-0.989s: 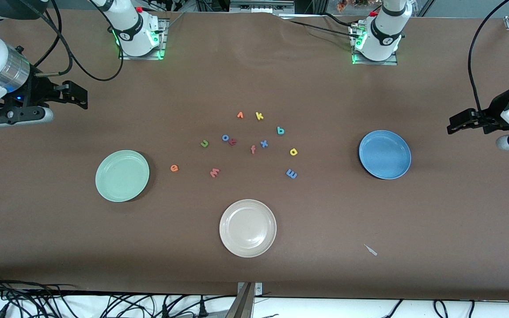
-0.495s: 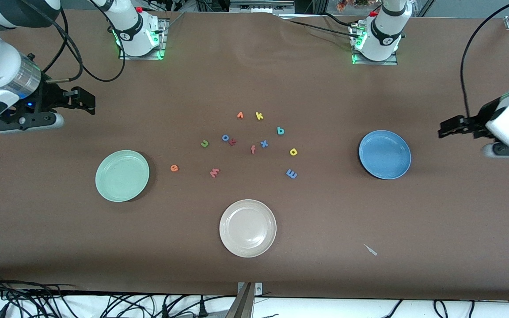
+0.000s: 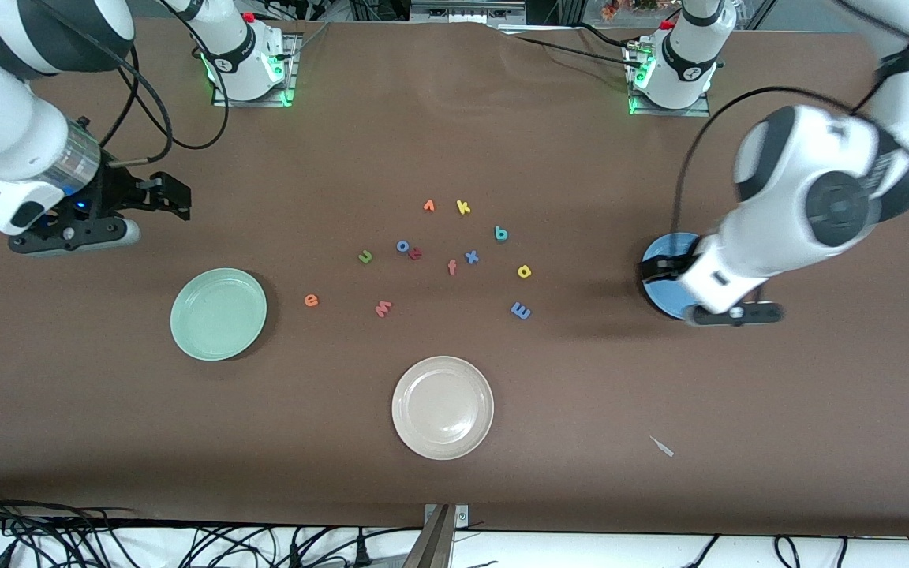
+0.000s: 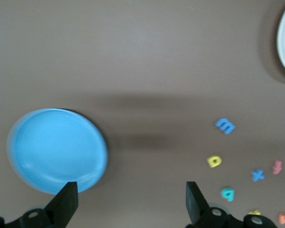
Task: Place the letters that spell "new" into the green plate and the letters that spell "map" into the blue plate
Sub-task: 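Reach the left gripper to the yellow letter while the right gripper reaches the orange letter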
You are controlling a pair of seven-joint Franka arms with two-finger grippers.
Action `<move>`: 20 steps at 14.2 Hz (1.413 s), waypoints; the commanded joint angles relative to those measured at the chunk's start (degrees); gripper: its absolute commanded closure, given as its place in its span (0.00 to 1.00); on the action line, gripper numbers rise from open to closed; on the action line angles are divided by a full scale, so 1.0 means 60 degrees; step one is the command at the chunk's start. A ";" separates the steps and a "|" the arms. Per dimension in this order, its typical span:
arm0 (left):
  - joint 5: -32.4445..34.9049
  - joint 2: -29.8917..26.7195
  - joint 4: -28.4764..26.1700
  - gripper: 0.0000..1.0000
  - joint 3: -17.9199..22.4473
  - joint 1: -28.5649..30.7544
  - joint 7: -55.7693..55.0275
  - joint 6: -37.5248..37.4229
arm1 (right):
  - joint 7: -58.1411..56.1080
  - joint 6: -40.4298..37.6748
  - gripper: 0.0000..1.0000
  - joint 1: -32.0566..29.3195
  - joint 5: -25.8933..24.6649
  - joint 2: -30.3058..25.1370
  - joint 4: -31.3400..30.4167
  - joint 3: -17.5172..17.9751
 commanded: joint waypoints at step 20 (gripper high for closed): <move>0.0632 0.2467 -0.2193 0.08 0.0132 -0.3085 -0.3398 0.5109 | 0.1881 0.6488 0.00 0.1328 0.0232 0.2170 -0.3318 0.0202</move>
